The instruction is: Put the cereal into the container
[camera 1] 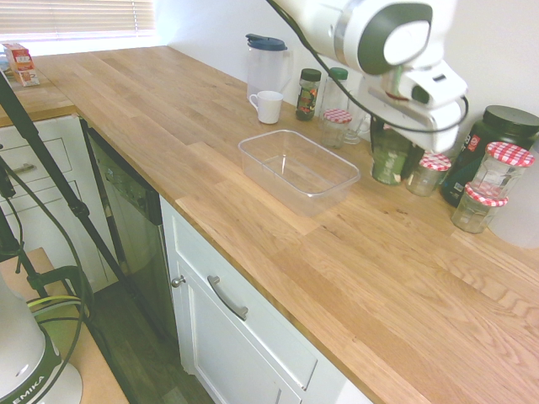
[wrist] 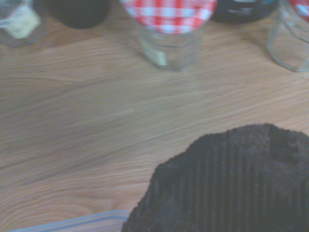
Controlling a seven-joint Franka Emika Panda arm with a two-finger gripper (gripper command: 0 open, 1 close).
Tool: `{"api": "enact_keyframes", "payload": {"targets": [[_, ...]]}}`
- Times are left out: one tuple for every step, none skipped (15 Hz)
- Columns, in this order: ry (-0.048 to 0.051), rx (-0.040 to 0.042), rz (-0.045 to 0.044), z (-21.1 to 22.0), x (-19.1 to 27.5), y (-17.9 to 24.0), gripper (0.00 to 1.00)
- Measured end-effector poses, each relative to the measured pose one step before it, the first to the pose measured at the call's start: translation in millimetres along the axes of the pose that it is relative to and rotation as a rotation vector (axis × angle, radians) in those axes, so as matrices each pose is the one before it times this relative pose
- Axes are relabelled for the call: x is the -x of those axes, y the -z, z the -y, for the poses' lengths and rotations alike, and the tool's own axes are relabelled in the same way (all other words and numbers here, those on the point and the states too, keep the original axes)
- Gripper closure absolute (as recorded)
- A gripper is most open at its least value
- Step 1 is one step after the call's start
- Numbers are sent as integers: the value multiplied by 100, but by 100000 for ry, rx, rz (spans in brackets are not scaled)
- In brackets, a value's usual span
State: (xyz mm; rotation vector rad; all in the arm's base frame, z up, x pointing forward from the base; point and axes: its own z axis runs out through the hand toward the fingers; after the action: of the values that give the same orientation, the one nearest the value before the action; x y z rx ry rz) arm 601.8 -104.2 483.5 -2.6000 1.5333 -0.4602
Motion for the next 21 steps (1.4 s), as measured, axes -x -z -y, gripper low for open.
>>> {"api": "enact_keyframes", "payload": {"targets": [[2495,556,386,1047,2643,133,100],[2472,1110,913,938,2748,-443,100],[2103,965,891,894,2468,-770,100],[1609,446,237,760,2116,-801,100],[1527,309,4,713,1927,-835,100],[1084,326,264,633,1492,-738,100],[786,668,53,434,1063,-720,100],[514,469,-187,504,800,-777,100],[322,690,266,303,533,-862,100],[224,611,665,206,390,-1009,100],[97,582,597,206,298,-955,100],[6,413,440,274,172,-765,100],[-115,190,283,347,142,-547,100],[-50,44,165,400,105,-370,100],[78,14,141,370,157,-266,100],[77,36,135,285,160,-213,100],[3,89,163,218,166,-193,0],[-67,163,303,66,115,-185,0],[-191,191,409,-2,63,-205,0],[-183,156,293,-18,17,-158,0],[1,170,122,-24,-6,-129,0]]}}
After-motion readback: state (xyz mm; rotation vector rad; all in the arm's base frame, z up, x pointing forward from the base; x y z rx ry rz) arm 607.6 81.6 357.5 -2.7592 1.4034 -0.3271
